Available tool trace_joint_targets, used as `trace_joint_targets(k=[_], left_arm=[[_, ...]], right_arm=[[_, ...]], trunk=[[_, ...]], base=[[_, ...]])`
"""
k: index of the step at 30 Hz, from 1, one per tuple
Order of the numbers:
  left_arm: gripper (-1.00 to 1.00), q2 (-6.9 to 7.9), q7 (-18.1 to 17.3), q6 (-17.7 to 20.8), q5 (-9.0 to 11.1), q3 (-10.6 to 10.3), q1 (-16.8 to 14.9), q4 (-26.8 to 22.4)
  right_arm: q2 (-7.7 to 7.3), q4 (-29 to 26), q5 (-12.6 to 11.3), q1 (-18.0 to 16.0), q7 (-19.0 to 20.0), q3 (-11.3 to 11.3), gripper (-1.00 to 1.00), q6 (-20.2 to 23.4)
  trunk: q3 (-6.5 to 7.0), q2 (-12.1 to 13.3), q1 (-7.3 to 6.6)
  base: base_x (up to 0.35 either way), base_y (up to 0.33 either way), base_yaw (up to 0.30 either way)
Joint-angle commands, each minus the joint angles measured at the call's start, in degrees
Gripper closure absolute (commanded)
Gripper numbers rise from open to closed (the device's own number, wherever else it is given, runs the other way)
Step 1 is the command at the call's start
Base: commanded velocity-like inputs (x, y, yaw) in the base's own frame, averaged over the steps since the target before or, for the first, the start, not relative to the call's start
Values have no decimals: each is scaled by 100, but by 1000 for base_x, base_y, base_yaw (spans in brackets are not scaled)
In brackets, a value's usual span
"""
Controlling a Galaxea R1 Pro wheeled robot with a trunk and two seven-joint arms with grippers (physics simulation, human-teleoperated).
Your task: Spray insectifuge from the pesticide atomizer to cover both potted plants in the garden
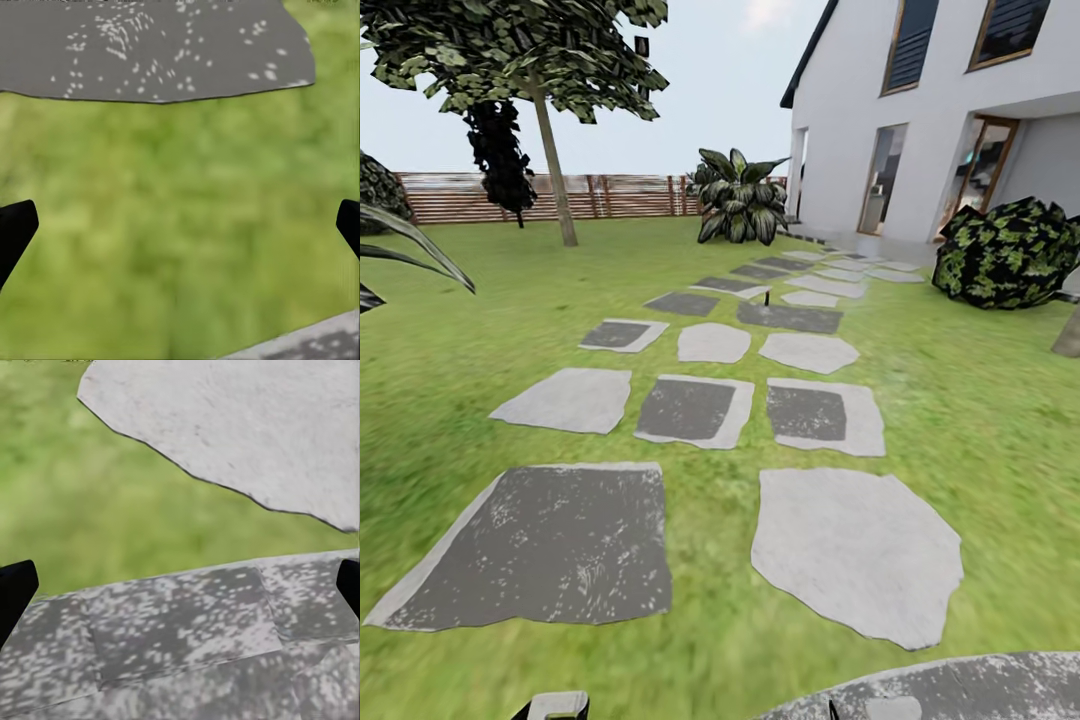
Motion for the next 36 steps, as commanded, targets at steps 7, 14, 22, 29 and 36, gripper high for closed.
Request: trace_joint_targets(k=[7,14,22,29,36], left_arm=[[-100,-2,1,-22,-22,60,-4,24],[-100,10,1,-18,-19,76,-4,25],[-100,32,1,-19,-18,88,-4,29],[-100,32,1,-17,-21,81,-4,30],[-100,33,1,-16,-21,79,-4,33]], right_arm=[[3,8,50,-3,-36,-1,-100,-11],[5,9,52,-3,-36,1,-100,-11],[6,9,51,-3,-36,7,-100,-11],[8,9,50,-3,-36,7,-100,-11],[6,9,50,-3,-36,3,-100,-11]], trunk=[[-69,-2,1],[-132,-2,1],[-204,-2,1],[-266,-2,1],[-281,-2,1]], base=[[314,0,0],[338,0,0],[339,0,0],[339,-24,0],[339,-66,0]])
